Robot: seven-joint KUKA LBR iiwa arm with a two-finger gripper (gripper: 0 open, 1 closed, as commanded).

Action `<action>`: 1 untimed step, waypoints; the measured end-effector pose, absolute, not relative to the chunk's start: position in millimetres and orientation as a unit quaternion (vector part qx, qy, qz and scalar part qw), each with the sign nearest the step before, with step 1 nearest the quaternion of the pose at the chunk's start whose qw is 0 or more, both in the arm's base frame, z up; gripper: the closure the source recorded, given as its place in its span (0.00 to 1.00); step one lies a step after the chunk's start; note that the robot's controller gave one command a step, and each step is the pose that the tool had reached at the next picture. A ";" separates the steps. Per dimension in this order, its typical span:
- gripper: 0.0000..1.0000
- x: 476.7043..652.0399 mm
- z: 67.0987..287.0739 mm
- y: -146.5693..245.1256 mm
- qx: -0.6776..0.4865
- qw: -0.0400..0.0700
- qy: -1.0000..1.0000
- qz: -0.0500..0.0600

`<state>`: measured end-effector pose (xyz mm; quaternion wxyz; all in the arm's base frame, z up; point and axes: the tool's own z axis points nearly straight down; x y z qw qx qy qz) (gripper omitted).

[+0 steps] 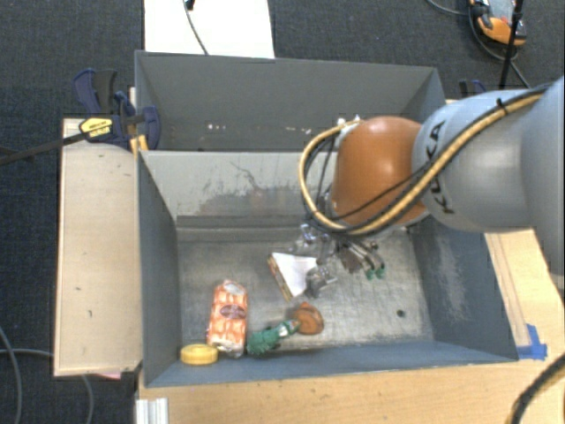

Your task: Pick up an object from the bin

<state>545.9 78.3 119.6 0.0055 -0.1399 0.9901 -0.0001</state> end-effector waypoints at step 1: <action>1.00 569.7 262.1 77.9 -0.234 0.004 0.972 0.000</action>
Offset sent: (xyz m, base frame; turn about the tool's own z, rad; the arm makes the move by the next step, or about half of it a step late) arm 0.0000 0.0000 0.0000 0.0000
